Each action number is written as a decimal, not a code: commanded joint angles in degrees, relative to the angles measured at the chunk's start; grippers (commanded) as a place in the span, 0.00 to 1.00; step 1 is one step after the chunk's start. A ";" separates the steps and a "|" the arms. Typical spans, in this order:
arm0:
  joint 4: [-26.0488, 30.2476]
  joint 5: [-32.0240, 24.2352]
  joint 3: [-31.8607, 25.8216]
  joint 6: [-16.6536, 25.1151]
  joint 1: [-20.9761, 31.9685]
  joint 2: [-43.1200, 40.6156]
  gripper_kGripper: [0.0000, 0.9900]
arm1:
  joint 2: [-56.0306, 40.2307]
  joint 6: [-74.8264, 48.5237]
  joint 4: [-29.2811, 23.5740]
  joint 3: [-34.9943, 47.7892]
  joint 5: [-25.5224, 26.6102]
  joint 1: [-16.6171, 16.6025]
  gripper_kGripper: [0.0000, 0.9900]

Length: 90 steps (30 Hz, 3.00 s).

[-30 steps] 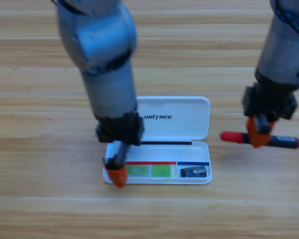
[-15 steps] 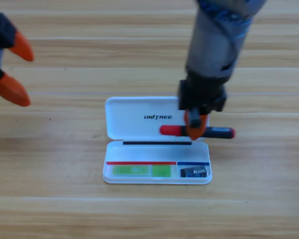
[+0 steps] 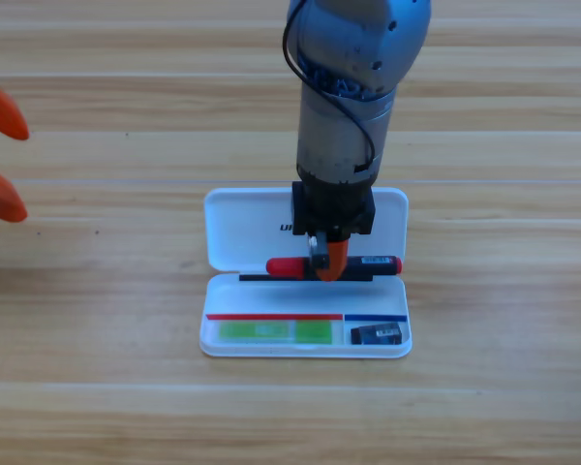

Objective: Clean up eraser and pencils

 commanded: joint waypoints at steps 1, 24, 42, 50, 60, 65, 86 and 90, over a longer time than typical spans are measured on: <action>-0.27 -0.60 2.28 0.79 1.54 -1.07 1.00 | 4.95 -0.17 0.59 -1.14 -0.98 1.62 0.00; -4.14 -0.69 6.41 0.70 1.45 -1.69 1.00 | -9.03 0.18 6.04 1.32 2.54 2.33 1.00; -14.25 -7.36 -1.41 0.43 0.93 15.80 0.81 | -53.68 13.54 -8.46 35.77 16.07 -3.92 1.00; -16.71 -9.39 -7.12 -0.45 -1.45 24.59 0.42 | -62.82 20.93 -32.63 55.81 19.85 -4.35 1.00; -21.01 -10.44 -8.09 -5.89 -4.44 28.37 0.00 | -61.67 20.75 -32.99 56.78 24.51 -4.35 1.00; -21.80 -10.00 -8.00 -9.23 -6.37 29.25 0.00 | -61.59 20.75 -32.99 57.40 24.51 -4.35 1.00; -24.62 -9.12 -7.21 -10.29 -11.11 30.57 0.00 | -61.67 20.75 -33.07 57.57 25.92 -4.35 1.00; -24.79 -9.12 -7.39 -10.11 -11.11 31.01 0.00 | -61.67 20.13 -33.07 58.45 26.01 -4.35 1.00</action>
